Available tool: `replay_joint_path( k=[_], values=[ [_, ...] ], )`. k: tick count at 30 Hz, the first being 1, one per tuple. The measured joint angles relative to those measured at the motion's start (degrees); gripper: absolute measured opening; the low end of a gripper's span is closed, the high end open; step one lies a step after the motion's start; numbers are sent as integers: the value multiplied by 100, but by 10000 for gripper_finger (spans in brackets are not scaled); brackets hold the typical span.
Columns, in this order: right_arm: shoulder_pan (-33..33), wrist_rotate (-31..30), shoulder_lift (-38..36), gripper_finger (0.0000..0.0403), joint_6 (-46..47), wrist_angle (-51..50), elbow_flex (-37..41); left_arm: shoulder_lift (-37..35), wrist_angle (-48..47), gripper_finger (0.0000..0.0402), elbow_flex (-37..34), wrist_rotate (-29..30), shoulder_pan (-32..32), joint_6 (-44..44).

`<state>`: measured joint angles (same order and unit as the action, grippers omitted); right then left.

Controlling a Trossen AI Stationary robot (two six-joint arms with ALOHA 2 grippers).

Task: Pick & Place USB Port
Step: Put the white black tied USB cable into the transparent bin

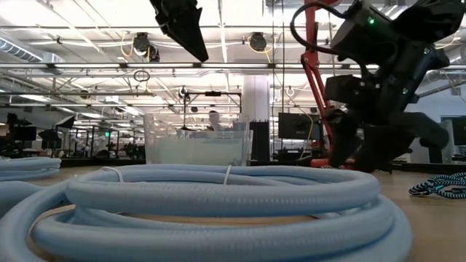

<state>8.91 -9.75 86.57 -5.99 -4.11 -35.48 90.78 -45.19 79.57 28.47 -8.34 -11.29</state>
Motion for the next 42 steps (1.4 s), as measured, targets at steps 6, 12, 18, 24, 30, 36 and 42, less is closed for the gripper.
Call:
replay_joint_path(
  k=[6,12,18,24,30,36,42],
  values=[
    [-32,-226,-11,219,131,-21,-2,0,2,62,0,-9,-7,2],
    [-56,-201,-219,164,370,-209,22,0,20,62,0,-9,-7,2],
    [-73,-245,-300,72,368,-315,19,2,53,62,0,-9,-7,0],
    [-125,-229,-298,13,517,-553,-367,2,243,62,0,112,-7,30],
    [-67,-737,-306,30,647,-407,-712,-176,356,62,-2,927,-7,-41],
    [116,-1664,-373,10,845,-90,-907,-801,292,62,-55,2059,-125,-288],
    [356,-2050,-734,19,353,1139,-916,-1834,614,62,-752,2761,-284,-493]
  ],
)
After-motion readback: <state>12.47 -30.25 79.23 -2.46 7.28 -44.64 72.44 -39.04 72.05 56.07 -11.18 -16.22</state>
